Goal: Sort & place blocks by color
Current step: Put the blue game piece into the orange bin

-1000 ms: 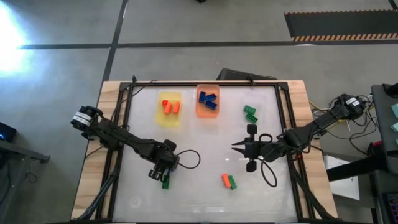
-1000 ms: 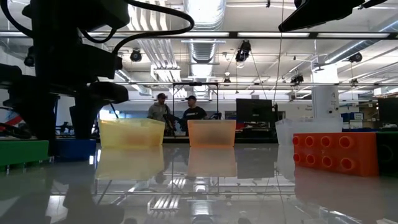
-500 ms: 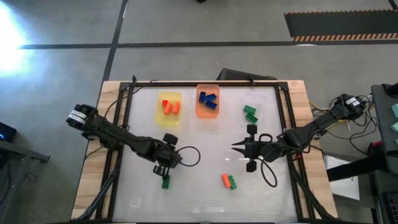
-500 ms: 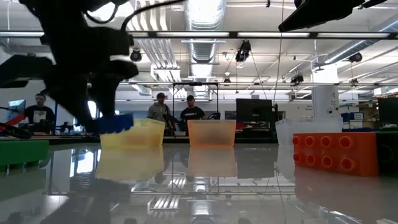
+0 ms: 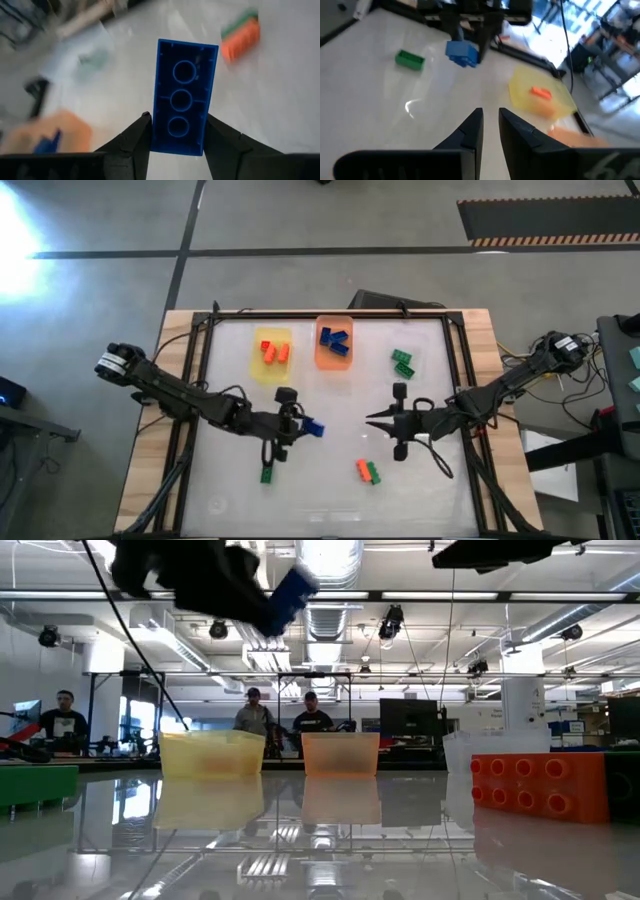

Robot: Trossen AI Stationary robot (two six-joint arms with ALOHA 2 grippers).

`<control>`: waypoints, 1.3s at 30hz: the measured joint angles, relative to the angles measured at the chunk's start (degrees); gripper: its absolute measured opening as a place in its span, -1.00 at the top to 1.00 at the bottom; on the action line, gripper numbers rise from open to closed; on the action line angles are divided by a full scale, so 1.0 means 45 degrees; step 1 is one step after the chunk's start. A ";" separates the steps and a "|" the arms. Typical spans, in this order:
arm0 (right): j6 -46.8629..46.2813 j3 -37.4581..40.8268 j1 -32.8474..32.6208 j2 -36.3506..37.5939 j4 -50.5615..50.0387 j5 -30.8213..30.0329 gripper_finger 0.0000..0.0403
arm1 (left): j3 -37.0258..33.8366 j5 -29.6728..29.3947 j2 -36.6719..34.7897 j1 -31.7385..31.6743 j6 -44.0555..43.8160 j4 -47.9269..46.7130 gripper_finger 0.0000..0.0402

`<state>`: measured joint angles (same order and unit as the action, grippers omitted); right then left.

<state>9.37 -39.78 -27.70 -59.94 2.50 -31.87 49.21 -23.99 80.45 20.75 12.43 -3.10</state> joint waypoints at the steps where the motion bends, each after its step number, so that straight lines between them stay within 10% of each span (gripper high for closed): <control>1: 0.0246 0.0117 0.0000 -0.0048 0.0433 0.0142 0.74 | -0.0043 -0.0020 0.0000 0.0000 0.0277 0.0632 0.34; 18: 0.3013 0.2070 0.0254 -0.3669 1.2086 0.2203 0.74 | -0.2834 0.0019 0.0008 0.0000 0.1672 0.9792 0.34; 28: 0.3011 0.0242 0.1096 -0.5264 1.2398 0.2176 0.67 | -0.2870 0.0024 0.0008 0.0000 0.1659 1.0929 0.34; 39: 0.1807 -0.0246 0.1716 -0.5148 1.1660 0.2179 0.11 | -0.2870 0.0033 0.0013 0.0010 0.1644 1.0934 0.34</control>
<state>17.50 -40.88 -19.98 -83.11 54.97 -22.06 36.29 -23.83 80.51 20.80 19.83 46.11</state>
